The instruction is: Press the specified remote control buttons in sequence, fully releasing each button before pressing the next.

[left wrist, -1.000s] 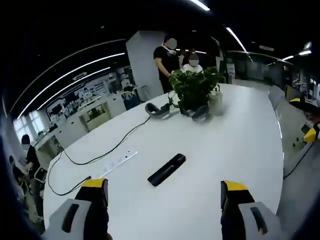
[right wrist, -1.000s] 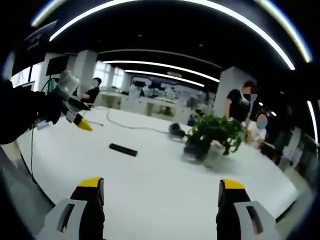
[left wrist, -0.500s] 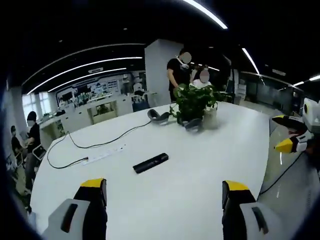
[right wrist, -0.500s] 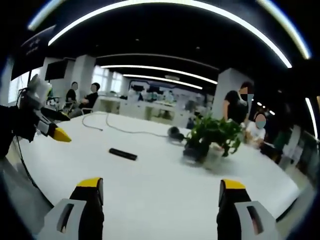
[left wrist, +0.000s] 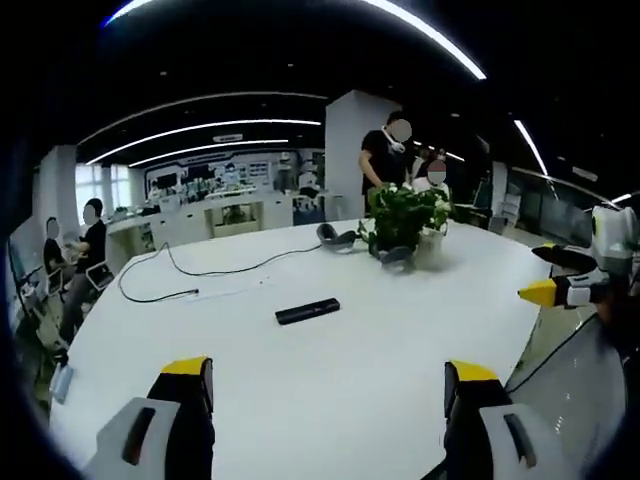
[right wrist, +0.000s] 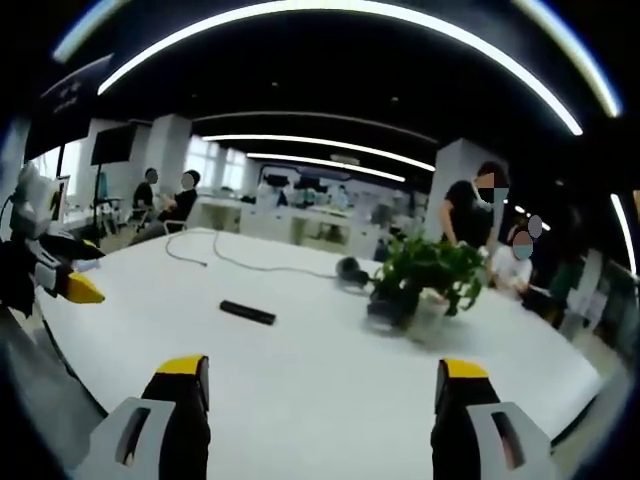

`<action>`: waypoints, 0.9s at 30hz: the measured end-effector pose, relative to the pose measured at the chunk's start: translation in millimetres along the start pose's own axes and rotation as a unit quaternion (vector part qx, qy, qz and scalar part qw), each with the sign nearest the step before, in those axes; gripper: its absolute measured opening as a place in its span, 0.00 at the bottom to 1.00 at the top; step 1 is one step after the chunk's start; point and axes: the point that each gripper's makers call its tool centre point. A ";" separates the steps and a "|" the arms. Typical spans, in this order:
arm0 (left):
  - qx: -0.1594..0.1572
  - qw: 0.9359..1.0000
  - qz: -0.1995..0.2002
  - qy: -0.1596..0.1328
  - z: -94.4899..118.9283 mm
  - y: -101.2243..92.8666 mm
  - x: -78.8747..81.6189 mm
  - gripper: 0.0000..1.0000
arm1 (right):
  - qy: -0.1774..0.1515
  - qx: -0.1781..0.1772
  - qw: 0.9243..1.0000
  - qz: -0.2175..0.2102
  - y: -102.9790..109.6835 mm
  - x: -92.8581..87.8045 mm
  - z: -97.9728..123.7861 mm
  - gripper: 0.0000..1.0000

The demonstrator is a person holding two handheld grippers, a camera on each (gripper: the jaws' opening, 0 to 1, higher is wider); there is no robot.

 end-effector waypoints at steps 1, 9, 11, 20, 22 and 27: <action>0.006 1.000 -0.001 -0.004 3.4 -0.8 -0.4 1.00 | -0.002 0.001 1.000 -0.001 0.4 0.7 0.0 0.93; 0.050 0.998 -0.015 -0.018 19.2 -1.9 -4.6 1.00 | -0.004 -0.008 1.000 -0.001 -3.2 0.7 0.2 0.93; 0.051 0.998 -0.011 -0.020 19.9 -2.3 -9.2 1.00 | -0.003 -0.012 1.000 -0.001 -4.8 0.2 0.0 0.93; 0.058 0.998 -0.003 -0.023 21.7 3.2 -15.5 0.99 | 0.001 -0.017 1.000 0.008 -4.2 -1.7 -0.6 0.92; 0.059 0.998 -0.001 -0.020 21.5 3.6 -17.8 1.00 | -0.002 -0.020 1.000 0.005 -5.3 -0.5 0.2 0.92; 0.050 0.999 -0.012 -0.007 17.8 -1.7 -21.5 1.00 | -0.004 -0.020 1.000 0.006 -5.2 0.0 0.5 0.92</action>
Point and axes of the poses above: the point that each gripper's makers call its tool centre point, and the gripper's own axes: z roughly backward along the fingers, y roughly to its left, x roughly out of its top, and after that the axes turned 9 degrees about -x, right-handed
